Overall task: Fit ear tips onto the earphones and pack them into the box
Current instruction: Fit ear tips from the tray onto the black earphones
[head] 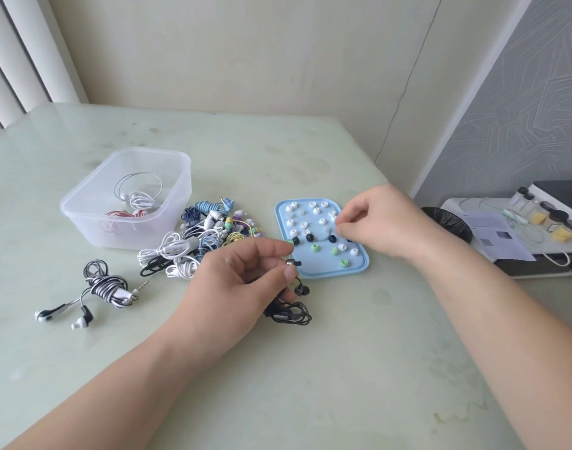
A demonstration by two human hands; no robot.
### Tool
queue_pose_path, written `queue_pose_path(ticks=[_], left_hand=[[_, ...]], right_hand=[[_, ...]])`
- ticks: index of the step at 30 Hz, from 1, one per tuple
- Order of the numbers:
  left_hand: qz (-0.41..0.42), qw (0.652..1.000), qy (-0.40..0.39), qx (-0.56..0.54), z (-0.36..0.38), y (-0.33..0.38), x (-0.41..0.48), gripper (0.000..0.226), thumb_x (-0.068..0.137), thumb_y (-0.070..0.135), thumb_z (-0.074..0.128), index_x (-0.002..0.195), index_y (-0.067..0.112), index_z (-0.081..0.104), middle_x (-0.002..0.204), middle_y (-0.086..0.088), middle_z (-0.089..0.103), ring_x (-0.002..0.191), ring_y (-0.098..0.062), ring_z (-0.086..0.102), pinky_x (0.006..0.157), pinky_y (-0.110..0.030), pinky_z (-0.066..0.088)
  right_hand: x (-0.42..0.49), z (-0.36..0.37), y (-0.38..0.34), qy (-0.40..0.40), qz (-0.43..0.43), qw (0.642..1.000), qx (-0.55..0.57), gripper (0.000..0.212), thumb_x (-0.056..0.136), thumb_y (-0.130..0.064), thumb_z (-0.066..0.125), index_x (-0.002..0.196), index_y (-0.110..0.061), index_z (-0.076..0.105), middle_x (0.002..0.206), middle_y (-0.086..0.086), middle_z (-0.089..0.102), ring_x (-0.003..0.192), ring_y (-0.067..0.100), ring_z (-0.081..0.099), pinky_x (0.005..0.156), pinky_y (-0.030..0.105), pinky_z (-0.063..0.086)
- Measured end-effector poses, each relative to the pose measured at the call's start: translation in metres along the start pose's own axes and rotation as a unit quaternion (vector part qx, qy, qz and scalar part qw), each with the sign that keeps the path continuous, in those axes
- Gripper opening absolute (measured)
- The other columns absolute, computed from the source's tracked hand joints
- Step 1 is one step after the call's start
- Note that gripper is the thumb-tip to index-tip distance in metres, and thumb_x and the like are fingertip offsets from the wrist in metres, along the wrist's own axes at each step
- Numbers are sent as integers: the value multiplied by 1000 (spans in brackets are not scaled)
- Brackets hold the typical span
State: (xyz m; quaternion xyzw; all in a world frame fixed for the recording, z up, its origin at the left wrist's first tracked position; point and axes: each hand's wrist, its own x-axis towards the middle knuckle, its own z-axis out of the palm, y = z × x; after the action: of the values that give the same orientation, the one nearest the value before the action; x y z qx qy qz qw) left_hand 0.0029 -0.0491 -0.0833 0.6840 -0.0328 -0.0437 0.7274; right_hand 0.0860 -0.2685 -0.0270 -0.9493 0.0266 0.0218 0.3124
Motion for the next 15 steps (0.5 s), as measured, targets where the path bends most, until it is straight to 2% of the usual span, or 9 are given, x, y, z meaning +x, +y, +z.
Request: queue_pose_path(ticks=[2,3,5,8,12,15], left_hand=[[-5,1000,2,-2,0,0,0,15,91,4,74,104,12,75,84,-9,78,72,-23,75,74,-32,63],[-5,1000,4,-4,0,0,0,13,91,4,74,103,11,75,83,-8,78,71,-22,75,72,-31,62],[-4,1000,8,-14,0,1,0,11,91,4,74,100,9,76,81,-8,77,70,-22,74,69,-29,60],[-1,999,18,-40,-1,2,0,10,90,4,74,98,9,76,79,-7,76,68,-20,73,65,-25,58],[-3,998,23,-56,-2,2,0,14,90,4,73,102,10,78,84,-9,79,68,-17,73,66,-24,58],[-4,999,14,-44,-3,1,-1,16,92,3,71,105,9,77,89,-11,80,69,-16,73,67,-24,59]], right_hand=[[-5,-4,-2,15,-15,998,54,7,86,-16,79,86,-23,79,83,-4,77,79,15,73,72,28,56],[-10,-4,-4,17,-22,995,94,7,87,-15,79,88,-22,79,83,-3,77,77,15,71,71,28,56],[-24,-2,-9,-2,-32,981,190,7,90,-12,76,90,-19,78,79,-2,76,67,13,65,57,26,50],[-50,17,-14,-45,-28,938,343,6,94,-5,70,97,-9,74,81,8,75,64,14,63,49,27,44],[-76,45,-9,-86,12,877,473,15,89,3,71,103,-1,73,88,17,74,69,20,67,56,29,53],[-78,51,-4,-93,39,838,536,26,77,2,76,103,2,73,87,20,73,69,23,68,61,28,57]])
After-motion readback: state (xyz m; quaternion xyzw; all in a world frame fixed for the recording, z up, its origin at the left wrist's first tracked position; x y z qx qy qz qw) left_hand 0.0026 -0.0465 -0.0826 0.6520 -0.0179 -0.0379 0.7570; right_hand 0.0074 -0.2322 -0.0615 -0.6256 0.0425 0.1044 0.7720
